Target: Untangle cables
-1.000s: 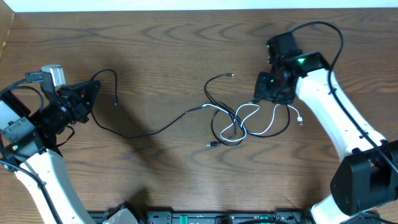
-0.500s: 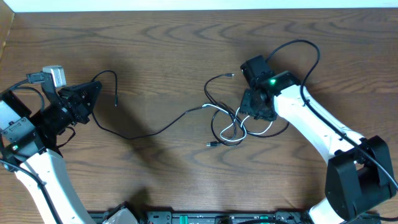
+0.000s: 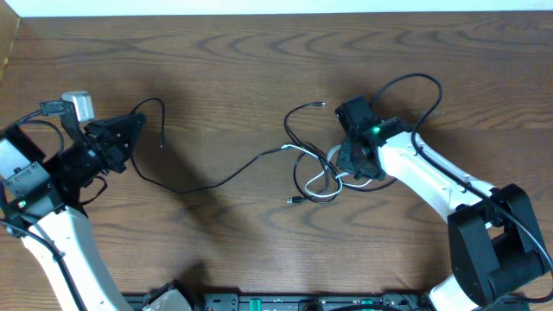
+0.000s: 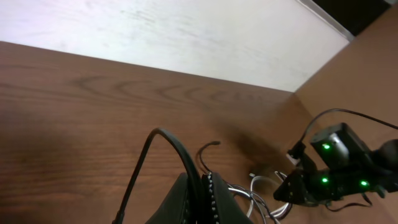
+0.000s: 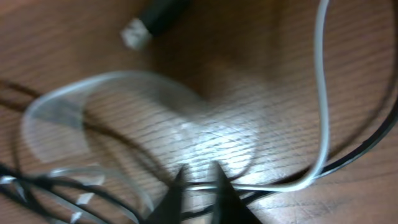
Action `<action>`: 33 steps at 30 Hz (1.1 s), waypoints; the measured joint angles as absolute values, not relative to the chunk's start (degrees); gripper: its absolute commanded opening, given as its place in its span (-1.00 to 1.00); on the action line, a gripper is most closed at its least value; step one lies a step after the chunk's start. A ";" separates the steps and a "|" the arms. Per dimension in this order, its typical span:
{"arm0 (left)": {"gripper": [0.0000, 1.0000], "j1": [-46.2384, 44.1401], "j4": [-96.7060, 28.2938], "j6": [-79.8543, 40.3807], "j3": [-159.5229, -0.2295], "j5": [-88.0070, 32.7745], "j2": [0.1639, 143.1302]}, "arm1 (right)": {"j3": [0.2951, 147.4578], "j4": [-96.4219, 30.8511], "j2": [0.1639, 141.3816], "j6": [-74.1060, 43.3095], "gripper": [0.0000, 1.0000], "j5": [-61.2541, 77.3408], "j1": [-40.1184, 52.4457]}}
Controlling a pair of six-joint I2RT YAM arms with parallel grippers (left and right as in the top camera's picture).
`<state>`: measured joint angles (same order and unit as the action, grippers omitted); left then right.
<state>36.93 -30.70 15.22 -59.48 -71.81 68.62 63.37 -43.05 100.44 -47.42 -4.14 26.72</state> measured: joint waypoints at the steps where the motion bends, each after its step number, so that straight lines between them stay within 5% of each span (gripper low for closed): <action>1: -0.73 36.42 -30.74 15.25 -59.48 -71.90 68.62 | 63.13 -43.00 100.44 -47.29 -0.98 -4.54 26.72; 3: -0.48 35.07 -31.09 15.59 -59.48 -72.05 68.62 | 63.02 -42.74 100.44 -46.52 -0.98 -5.08 26.72; 18: 0.05 14.85 -39.03 22.22 -59.48 -70.06 68.62 | 69.43 -45.69 92.58 -37.12 -0.98 -5.85 23.49; 26: 0.10 -0.93 -38.92 28.93 -59.48 -61.78 71.07 | 69.52 -47.44 91.26 -29.50 -0.98 4.80 21.23; 33: 0.38 -12.45 -34.20 33.87 -59.48 -52.07 77.65 | 69.52 -52.10 91.22 -18.61 -0.98 18.70 19.90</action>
